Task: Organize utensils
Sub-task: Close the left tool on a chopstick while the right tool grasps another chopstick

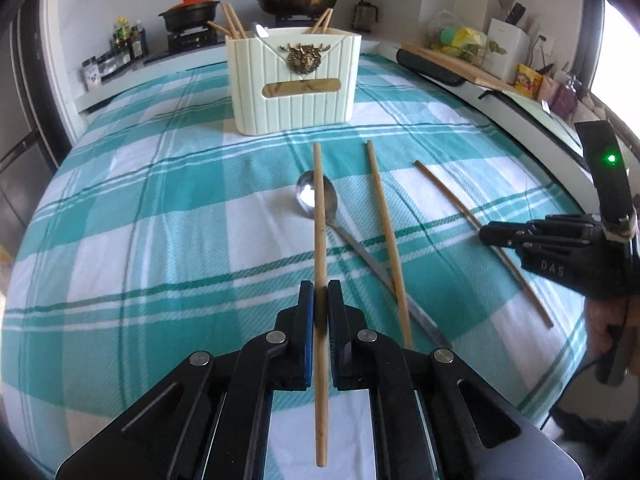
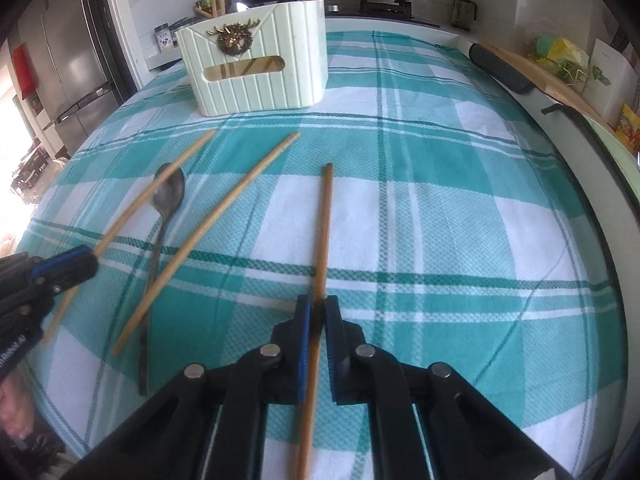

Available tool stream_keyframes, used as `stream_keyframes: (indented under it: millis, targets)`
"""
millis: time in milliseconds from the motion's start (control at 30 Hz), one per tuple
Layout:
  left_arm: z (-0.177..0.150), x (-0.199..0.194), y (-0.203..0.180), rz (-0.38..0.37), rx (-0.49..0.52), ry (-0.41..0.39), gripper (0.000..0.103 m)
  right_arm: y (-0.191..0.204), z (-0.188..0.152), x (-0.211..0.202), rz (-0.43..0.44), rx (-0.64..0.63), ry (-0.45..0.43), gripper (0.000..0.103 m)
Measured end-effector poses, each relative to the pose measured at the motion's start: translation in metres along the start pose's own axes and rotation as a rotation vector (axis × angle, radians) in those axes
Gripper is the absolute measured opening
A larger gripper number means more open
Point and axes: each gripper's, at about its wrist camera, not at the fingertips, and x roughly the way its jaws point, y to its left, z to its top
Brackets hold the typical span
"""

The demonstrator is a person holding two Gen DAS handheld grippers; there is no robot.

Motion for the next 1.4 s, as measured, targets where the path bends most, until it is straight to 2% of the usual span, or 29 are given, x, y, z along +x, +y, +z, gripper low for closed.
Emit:
stream_keyframes:
  millis: [133, 267, 300, 333, 400, 433, 467, 633, 933, 1100, 1133, 1167, 1200, 1233, 1400]
  targets:
    - [-0.024, -0.012, 0.022, 0.040, -0.025, 0.037, 0.004, -0.008, -0.014, -0.010, -0.024, 0.002, 0.017, 0.007]
    - [-0.032, -0.005, 0.038, 0.077, -0.051, 0.074, 0.007, -0.008, -0.022, -0.016, -0.027, -0.003, 0.031, 0.008]
    - [-0.033, -0.003, 0.042, 0.075, -0.059, 0.085, 0.012, -0.009, -0.023, -0.017, -0.024, 0.003, 0.030, 0.008]
    - [-0.031, -0.001, 0.045, 0.066, -0.067, 0.092, 0.024, -0.010, -0.022, -0.016, -0.014, 0.013, 0.035, 0.012]
    - [-0.026, 0.002, 0.049, 0.044, -0.074, 0.090, 0.040, -0.012, -0.019, -0.015, 0.027, 0.023, 0.043, 0.025]
    - [-0.022, 0.005, 0.052, 0.034, -0.078, 0.093, 0.041, -0.014, -0.017, -0.014, 0.048, 0.030, 0.048, 0.034]
    - [-0.018, 0.009, 0.055, 0.023, -0.078, 0.106, 0.041, -0.015, -0.014, -0.013, 0.064, 0.036, 0.054, 0.036]
    - [0.003, 0.033, 0.067, -0.051, -0.065, 0.179, 0.041, -0.014, 0.005, 0.000, 0.108, -0.013, 0.118, 0.036]
    - [0.049, 0.075, 0.049, -0.075, 0.100, 0.269, 0.039, -0.011, 0.056, 0.034, 0.085, -0.086, 0.179, 0.036]
    - [0.067, 0.090, 0.045, -0.075, 0.133, 0.307, 0.035, -0.006, 0.086, 0.054, 0.057, -0.115, 0.194, 0.035]
    - [0.068, 0.091, 0.045, -0.072, 0.131, 0.308, 0.029, -0.004, 0.091, 0.057, 0.056, -0.119, 0.198, 0.031]
    - [0.069, 0.092, 0.045, -0.064, 0.130, 0.305, 0.024, -0.003, 0.094, 0.060, 0.051, -0.121, 0.197, 0.021]
    - [0.069, 0.091, 0.045, -0.064, 0.129, 0.302, 0.010, -0.002, 0.096, 0.062, 0.037, -0.126, 0.194, 0.015]
    - [0.068, 0.091, 0.045, -0.070, 0.121, 0.299, 0.006, -0.002, 0.098, 0.063, 0.024, -0.127, 0.190, 0.007]
    - [0.066, 0.080, 0.045, -0.036, 0.109, 0.236, 0.004, -0.013, 0.097, 0.056, 0.054, -0.062, 0.168, 0.006]
